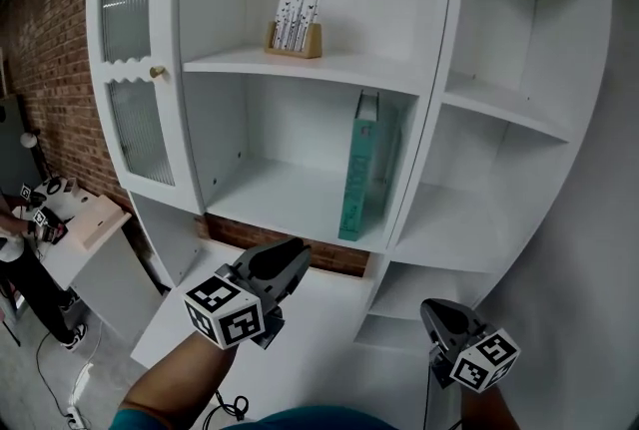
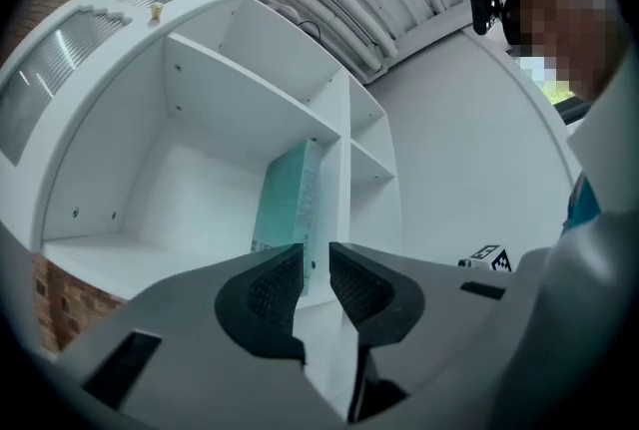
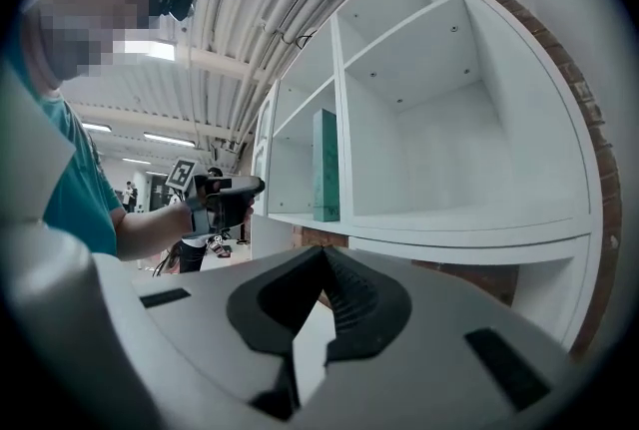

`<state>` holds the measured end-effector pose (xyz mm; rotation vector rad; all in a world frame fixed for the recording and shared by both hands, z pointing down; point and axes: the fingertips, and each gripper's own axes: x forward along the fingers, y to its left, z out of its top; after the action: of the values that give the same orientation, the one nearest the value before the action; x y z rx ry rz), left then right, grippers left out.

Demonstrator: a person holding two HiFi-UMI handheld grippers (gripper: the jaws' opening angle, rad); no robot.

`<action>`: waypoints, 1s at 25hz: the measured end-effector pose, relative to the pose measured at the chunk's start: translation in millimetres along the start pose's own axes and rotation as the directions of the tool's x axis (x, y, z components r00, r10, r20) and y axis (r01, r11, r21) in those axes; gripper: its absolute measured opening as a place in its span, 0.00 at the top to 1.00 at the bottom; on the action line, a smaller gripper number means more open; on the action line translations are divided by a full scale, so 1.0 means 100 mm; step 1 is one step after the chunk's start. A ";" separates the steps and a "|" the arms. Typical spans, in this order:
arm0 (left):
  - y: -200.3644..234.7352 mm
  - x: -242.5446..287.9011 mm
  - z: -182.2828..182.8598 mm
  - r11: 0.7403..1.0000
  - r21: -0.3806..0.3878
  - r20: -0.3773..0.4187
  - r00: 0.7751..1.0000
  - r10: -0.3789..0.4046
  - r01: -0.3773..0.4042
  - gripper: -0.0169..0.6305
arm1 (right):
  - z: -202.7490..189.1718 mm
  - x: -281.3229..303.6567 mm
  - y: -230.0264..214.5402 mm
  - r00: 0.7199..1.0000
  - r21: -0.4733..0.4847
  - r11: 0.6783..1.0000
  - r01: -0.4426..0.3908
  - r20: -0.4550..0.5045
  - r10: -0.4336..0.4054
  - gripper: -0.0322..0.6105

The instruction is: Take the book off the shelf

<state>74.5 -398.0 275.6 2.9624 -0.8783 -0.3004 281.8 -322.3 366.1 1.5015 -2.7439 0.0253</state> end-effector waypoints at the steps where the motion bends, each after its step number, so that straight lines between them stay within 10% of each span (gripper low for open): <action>1: -0.03 0.07 0.03 1.000 0.017 -0.001 1.000 0.007 -0.007 0.85 | -0.01 0.00 -0.01 1.000 0.000 1.000 -0.006 0.000 0.006 0.92; 11: 0.17 0.83 0.24 0.966 0.144 -0.022 0.975 0.219 -0.214 0.50 | 0.00 -0.05 -0.04 1.000 -0.015 1.000 -0.023 -0.002 0.023 0.92; 25: 0.49 1.63 0.16 0.905 0.165 -0.094 0.907 0.411 -0.393 0.45 | -0.07 -0.20 -0.20 1.000 0.006 1.000 0.006 0.005 -0.006 0.92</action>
<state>179.0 -527.8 236.0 2.7804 -1.5132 -0.0301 309.6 -316.3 372.4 1.5134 -2.7450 0.0294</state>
